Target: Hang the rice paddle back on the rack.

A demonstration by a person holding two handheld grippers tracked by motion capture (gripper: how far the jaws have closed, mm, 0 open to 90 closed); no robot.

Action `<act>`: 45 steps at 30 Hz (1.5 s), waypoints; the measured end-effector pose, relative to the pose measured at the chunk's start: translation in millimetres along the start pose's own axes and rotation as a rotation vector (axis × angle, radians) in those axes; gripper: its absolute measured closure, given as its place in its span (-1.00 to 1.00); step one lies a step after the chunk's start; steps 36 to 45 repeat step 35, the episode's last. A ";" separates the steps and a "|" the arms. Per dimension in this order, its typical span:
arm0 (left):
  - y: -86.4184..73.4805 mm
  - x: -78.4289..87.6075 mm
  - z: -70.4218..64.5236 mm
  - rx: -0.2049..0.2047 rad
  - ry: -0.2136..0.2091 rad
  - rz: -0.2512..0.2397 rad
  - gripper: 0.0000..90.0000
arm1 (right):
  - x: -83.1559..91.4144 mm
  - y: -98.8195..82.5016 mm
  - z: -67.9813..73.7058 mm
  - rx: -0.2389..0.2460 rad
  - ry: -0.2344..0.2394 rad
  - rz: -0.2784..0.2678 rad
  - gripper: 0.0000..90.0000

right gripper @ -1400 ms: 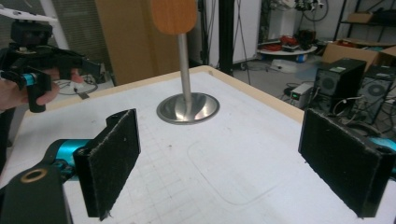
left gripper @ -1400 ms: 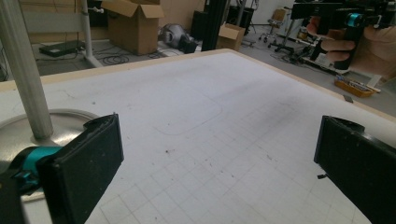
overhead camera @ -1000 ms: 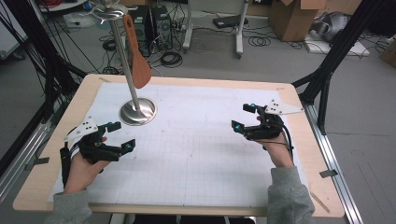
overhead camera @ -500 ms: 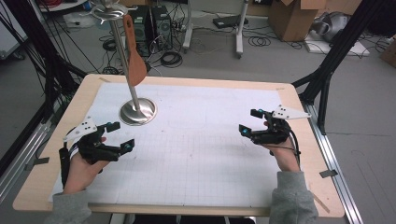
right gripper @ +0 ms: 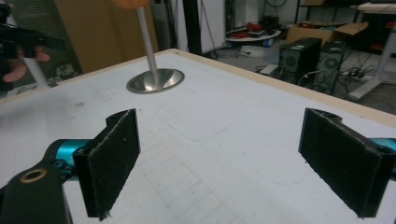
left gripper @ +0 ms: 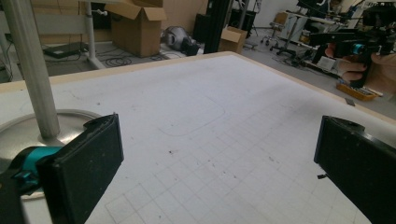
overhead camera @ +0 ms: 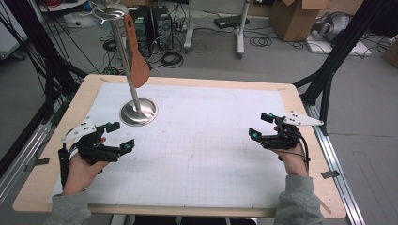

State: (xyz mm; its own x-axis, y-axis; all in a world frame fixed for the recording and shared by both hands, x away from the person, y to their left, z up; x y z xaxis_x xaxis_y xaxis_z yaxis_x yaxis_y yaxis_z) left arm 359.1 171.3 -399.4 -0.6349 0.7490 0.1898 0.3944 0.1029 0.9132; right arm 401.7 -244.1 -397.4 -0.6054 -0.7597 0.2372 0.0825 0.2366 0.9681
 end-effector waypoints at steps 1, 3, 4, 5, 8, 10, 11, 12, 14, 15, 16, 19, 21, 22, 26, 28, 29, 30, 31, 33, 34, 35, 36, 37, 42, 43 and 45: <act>0.2 0.5 0.2 -0.001 0.000 0.000 -0.96 | 1.9 -0.3 -1.5 0.005 -0.016 0.000 -0.74; 0.5 1.2 1.1 -0.003 0.006 -0.002 -0.96 | 5.9 -1.3 -3.9 0.018 -0.042 -0.012 -0.75; 0.7 1.7 1.6 -0.005 0.009 -0.002 -0.96 | 7.0 -2.2 -4.1 0.014 -0.043 -0.014 -0.75; 1.0 2.1 2.1 -0.007 0.012 -0.004 -0.96 | 9.2 -4.8 -5.6 0.014 -0.050 -0.011 -0.75; 2.5 4.0 3.3 -0.011 0.022 -0.014 -0.96 | 15.0 -10.2 -10.7 -0.003 -0.072 -0.020 -0.75; 2.9 4.3 4.0 -0.011 0.025 -0.018 -0.96 | 19.6 -12.1 -14.5 -0.028 -0.093 -0.027 -0.75; 2.8 4.3 4.4 -0.011 0.027 -0.018 -0.96 | 22.8 -11.7 -15.5 -0.036 -0.103 -0.040 -0.74; 2.5 4.1 5.1 -0.012 0.030 -0.018 -0.96 | 24.7 -11.4 -15.9 -0.035 -0.107 -0.050 -0.75; 2.0 3.8 5.8 -0.009 0.033 -0.017 -0.96 | 28.6 -11.5 -16.4 -0.036 -0.115 -0.062 -0.75; 1.6 3.7 6.0 -0.008 0.035 -0.016 -0.96 | 30.7 -12.0 -17.1 -0.035 -0.119 -0.065 -0.75; 1.4 3.6 6.2 -0.010 0.036 -0.015 -0.96 | 32.5 -12.5 -17.2 -0.039 -0.123 -0.067 -0.75; 1.8 4.0 6.6 -0.014 0.039 -0.020 -0.96 | 37.4 -14.2 -18.6 -0.037 -0.137 -0.075 -0.75; 1.9 4.1 7.0 -0.014 0.042 -0.022 -0.96 | 42.1 -16.8 -19.2 -0.044 -0.142 -0.076 -0.75; 1.7 4.5 7.8 -0.014 0.046 -0.022 -0.96 | 43.5 -17.6 -20.3 -0.040 -0.145 -0.079 -0.75; 1.1 6.2 11.8 -0.016 0.061 -0.025 -0.96 | 49.7 -25.0 -25.6 -0.045 -0.160 -0.074 -0.74; 1.8 8.4 14.1 -0.014 0.070 -0.033 -0.96 | 51.4 -28.6 -28.5 -0.053 -0.169 -0.068 -0.75; 2.2 9.4 15.3 -0.014 0.075 -0.037 -0.96 | 52.1 -29.7 -29.8 -0.057 -0.173 -0.068 -0.75; 2.4 10.4 16.6 -0.014 0.079 -0.040 -0.96 | 52.9 -30.7 -31.2 -0.062 -0.177 -0.068 -0.74; 2.2 11.1 17.4 -0.011 0.082 -0.040 -0.96 | 53.2 -30.9 -31.6 -0.068 -0.175 -0.070 -0.75; 2.0 11.9 19.4 -0.007 0.088 -0.043 -0.96 | 53.2 -30.5 -32.2 -0.069 -0.178 -0.074 -0.75; 1.7 11.9 20.5 -0.007 0.091 -0.042 -0.96 | 53.0 -30.3 -32.0 -0.069 -0.177 -0.076 -0.75; 1.5 11.6 20.9 -0.004 0.092 -0.042 -0.96 | 52.4 -29.9 -31.7 -0.071 -0.176 -0.078 -0.75; 1.5 11.6 20.9 -0.004 0.092 -0.042 -0.96 | 52.4 -29.9 -31.7 -0.071 -0.176 -0.078 -0.75; 1.5 11.6 20.9 -0.004 0.092 -0.042 -0.96 | 52.4 -29.9 -31.7 -0.071 -0.176 -0.078 -0.75; 1.5 11.6 20.9 -0.004 0.092 -0.042 -0.96 | 52.4 -29.9 -31.7 -0.071 -0.176 -0.078 -0.75; 1.5 11.6 20.9 -0.004 0.092 -0.042 -0.96 | 52.4 -29.9 -31.7 -0.071 -0.176 -0.078 -0.75; 1.5 11.6 20.9 -0.004 0.092 -0.042 -0.96 | 52.4 -29.9 -31.7 -0.071 -0.176 -0.078 -0.75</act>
Point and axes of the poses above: each handheld gripper's, and its own axes: x roughly backward along the jaws, y roughly out of its top, z roughly to its left, the point moved 10 cm from there along -x, roughly forward along the jaws, and after that the axes turned 11 degrees about x, right-handed, at the moved point
